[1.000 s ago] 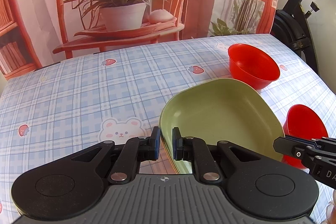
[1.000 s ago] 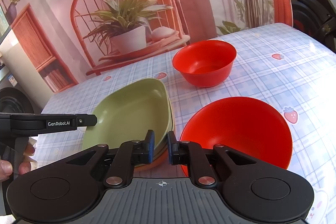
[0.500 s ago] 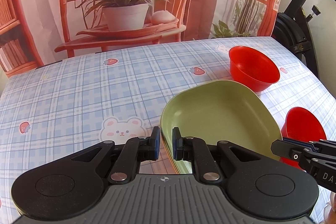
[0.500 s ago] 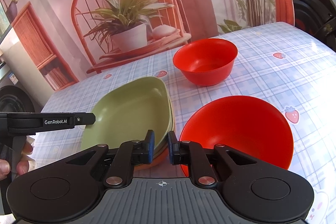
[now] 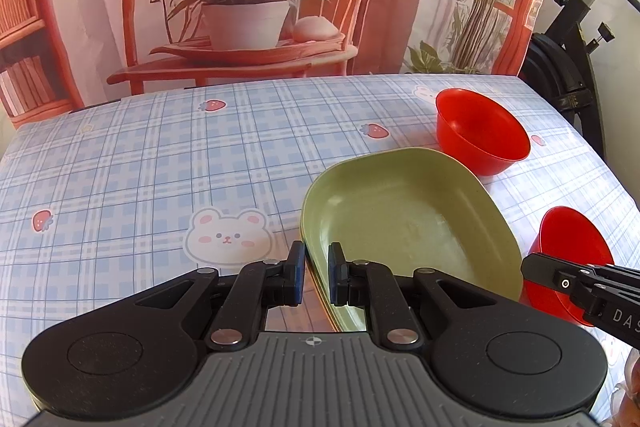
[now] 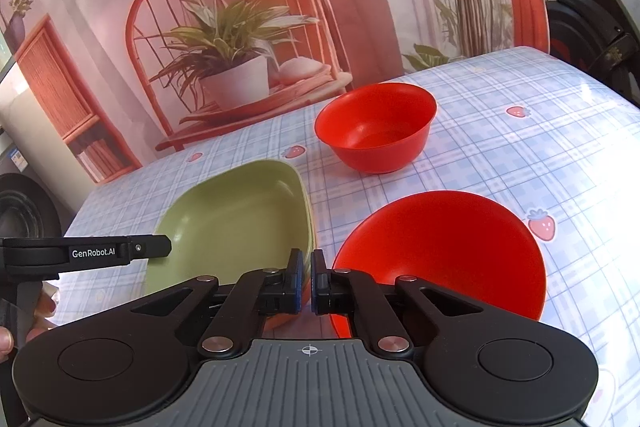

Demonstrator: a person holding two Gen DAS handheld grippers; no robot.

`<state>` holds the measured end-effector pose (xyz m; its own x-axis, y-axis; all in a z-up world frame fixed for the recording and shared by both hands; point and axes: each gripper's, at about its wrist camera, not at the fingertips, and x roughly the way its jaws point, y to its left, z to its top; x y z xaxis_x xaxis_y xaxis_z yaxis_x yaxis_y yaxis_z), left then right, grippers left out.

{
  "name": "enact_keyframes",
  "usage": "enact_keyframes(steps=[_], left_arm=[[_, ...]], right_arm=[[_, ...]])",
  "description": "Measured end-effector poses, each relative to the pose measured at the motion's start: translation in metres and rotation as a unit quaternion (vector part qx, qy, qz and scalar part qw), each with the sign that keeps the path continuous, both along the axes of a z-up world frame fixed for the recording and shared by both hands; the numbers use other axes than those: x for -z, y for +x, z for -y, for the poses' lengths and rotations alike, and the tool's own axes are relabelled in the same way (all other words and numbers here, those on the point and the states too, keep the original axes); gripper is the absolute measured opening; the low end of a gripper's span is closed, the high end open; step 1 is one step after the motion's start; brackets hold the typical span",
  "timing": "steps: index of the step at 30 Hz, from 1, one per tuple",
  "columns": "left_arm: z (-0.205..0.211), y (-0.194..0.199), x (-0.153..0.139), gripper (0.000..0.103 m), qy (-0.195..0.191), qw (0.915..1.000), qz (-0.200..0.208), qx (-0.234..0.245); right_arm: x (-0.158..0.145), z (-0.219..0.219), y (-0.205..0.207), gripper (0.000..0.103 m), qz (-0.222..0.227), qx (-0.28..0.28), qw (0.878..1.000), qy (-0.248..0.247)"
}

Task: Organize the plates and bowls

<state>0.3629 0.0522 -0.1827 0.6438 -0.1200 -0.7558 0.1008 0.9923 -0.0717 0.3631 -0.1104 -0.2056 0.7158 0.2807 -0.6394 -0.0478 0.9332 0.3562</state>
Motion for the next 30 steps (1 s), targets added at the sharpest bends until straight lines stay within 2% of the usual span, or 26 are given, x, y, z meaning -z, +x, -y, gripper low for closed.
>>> enact_keyframes(steps=[8, 14, 20, 27, 30], left_arm=[[-0.003, -0.002, -0.001, 0.013, -0.005, 1.0, -0.004, -0.008], [-0.01, -0.016, -0.02, 0.013, -0.029, 0.9994, 0.014, -0.013], [-0.032, -0.057, -0.032, 0.013, -0.052, 0.9982, 0.014, -0.028], [-0.066, -0.109, -0.037, 0.013, -0.066, 0.9957, 0.004, -0.065], [-0.077, -0.122, -0.03, 0.013, -0.057, 0.9948, -0.014, -0.084]], right_arm=[[-0.004, -0.001, -0.004, 0.004, 0.007, 0.002, 1.0, 0.001], [-0.014, -0.007, -0.011, 0.007, 0.023, -0.01, 1.0, -0.008], [-0.027, -0.02, -0.023, 0.011, 0.037, -0.053, 0.998, -0.017], [-0.029, -0.04, -0.038, 0.011, 0.013, -0.1, 0.995, -0.007], [-0.026, -0.054, -0.045, 0.012, 0.002, -0.13, 0.992, -0.006]])
